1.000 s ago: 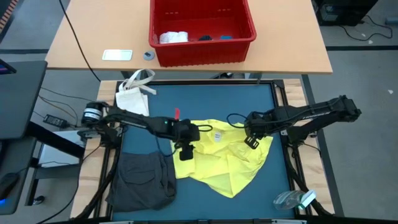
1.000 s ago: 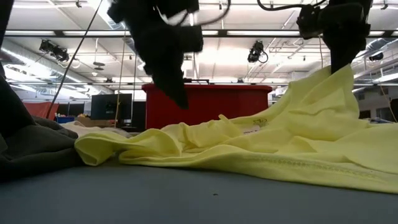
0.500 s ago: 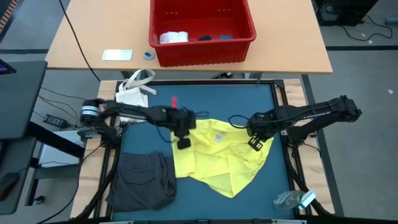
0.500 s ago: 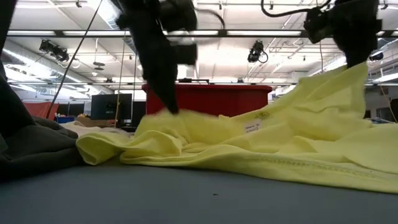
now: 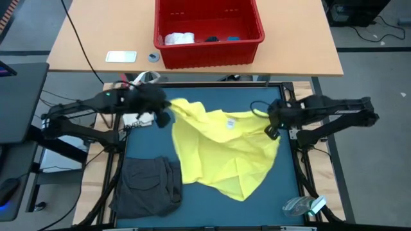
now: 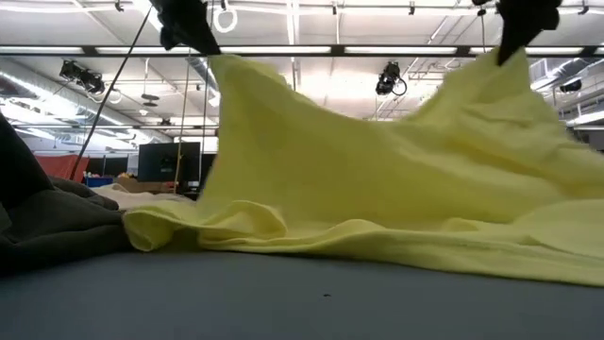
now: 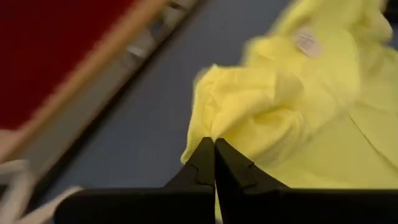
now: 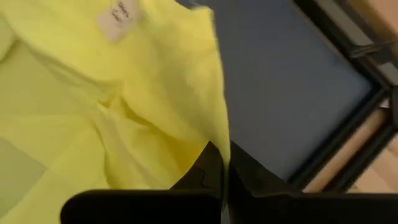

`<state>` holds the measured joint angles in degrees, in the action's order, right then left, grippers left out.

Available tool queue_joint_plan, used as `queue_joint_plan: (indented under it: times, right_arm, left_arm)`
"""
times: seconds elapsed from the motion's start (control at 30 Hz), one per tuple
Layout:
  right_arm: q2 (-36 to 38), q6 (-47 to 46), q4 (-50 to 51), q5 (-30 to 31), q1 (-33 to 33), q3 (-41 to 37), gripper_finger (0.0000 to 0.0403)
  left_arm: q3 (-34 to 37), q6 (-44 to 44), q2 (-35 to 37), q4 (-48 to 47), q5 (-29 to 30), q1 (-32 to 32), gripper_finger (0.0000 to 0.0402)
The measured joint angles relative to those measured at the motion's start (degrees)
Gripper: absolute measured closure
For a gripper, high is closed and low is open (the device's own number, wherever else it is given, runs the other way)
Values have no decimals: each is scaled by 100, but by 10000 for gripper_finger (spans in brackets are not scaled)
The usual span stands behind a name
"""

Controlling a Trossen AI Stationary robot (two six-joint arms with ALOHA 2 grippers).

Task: Fold laundry
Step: Fold the yellow shirt

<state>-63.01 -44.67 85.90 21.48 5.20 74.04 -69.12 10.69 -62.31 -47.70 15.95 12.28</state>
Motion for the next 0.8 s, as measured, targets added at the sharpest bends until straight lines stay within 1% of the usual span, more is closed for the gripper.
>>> queue_joint_plan:
  times: [0.07, 0.17, 0.3, 0.5, 0.67, 0.73, 0.8]
  right_arm:
    - [19, -46, 144, 164, -152, 152, 395]
    - [29, -319, 403, 708, -242, 436, 395]
    - [21, -356, 399, 1171, -353, 834, 396]
    - [-72, -227, 401, 1148, -734, 1301, 396]
    - [-179, 346, 358, 1529, -1439, 1382, 396]
    - [-271, 598, 157, 1853, -1848, 1384, 396]
    - [-429, 1122, -351, 2139, -2340, 1384, 396]
  left_arm:
    - [0, 48, 190, 26, 226, 95, 401]
    - [0, 159, 444, 21, 519, 144, 401]
    - [0, 216, 639, 22, 673, 144, 401]
    - [0, 311, 652, 11, 711, 141, 401]
    - [0, 170, 641, 18, 1249, 432, 401]
    - [2, 22, 606, 42, 1435, 738, 401]
    - [7, -245, 486, 61, 1464, 1193, 401]
